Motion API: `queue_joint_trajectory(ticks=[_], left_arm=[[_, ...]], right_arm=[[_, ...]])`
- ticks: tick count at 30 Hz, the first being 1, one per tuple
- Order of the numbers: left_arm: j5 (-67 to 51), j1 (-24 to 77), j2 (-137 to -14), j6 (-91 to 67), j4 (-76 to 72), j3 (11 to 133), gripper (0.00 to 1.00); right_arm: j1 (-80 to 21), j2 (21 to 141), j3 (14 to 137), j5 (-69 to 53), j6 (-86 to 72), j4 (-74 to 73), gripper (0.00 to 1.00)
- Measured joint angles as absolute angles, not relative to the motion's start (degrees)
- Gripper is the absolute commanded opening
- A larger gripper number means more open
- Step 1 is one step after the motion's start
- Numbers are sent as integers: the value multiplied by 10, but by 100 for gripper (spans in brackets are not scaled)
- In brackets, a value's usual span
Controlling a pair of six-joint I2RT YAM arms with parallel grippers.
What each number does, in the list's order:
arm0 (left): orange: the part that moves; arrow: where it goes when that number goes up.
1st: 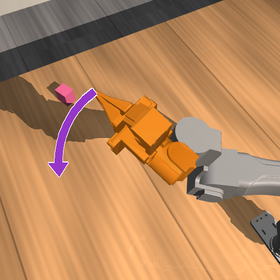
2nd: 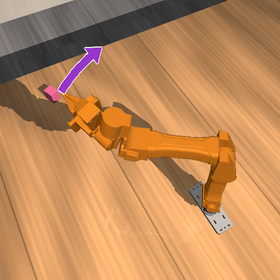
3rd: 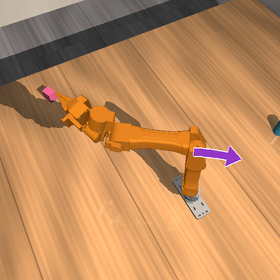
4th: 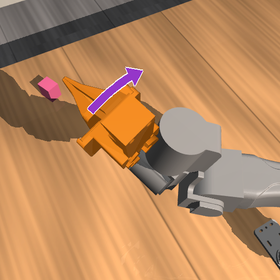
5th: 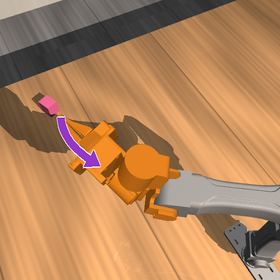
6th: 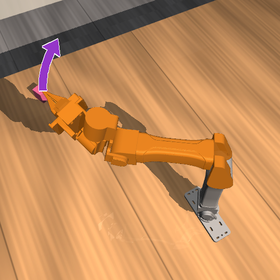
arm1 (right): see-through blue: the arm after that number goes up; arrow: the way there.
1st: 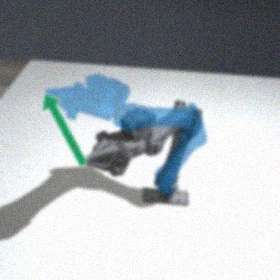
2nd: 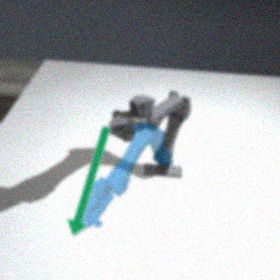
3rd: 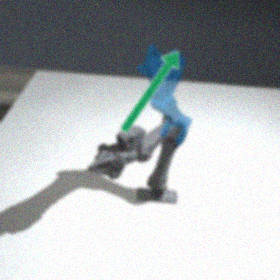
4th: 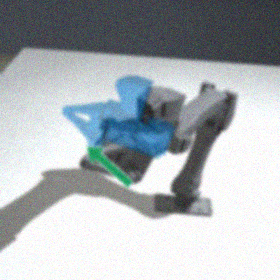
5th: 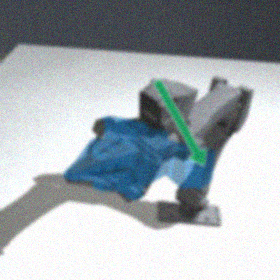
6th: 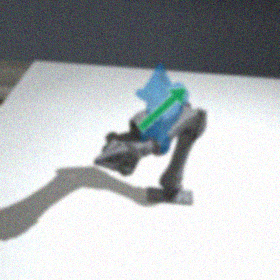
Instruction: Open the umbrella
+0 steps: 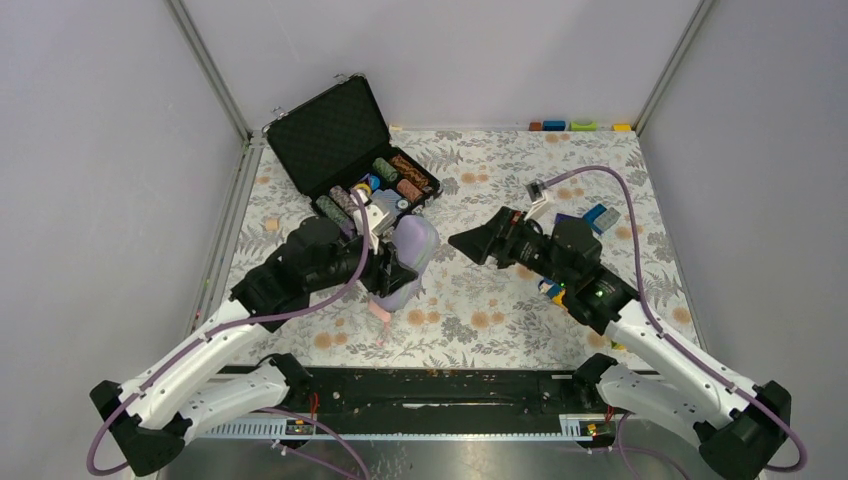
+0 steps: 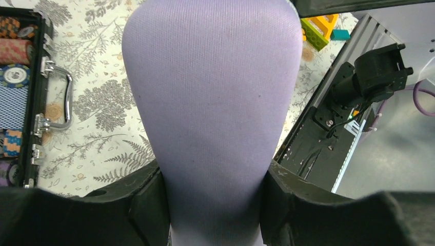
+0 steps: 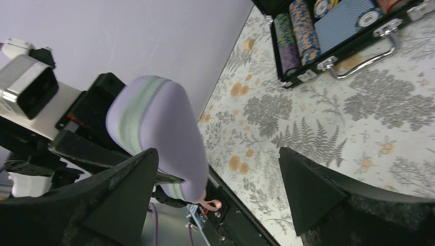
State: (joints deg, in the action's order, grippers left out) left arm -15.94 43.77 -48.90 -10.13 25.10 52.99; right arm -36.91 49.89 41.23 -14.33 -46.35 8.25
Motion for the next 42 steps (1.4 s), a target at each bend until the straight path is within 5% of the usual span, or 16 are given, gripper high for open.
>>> queue_joint_trajectory(ticks=[16,37,42], left_arm=[[-114,473,-530,-111,278,530,37],[-86,480,-536,-123,305,530,41],[-66,480,-537,-122,309,530,41]], right_arm=[[-527,537,427,13,-506,140,84],[-570,653,481,85,-501,104,82],[-577,675,482,83,-501,125,71]])
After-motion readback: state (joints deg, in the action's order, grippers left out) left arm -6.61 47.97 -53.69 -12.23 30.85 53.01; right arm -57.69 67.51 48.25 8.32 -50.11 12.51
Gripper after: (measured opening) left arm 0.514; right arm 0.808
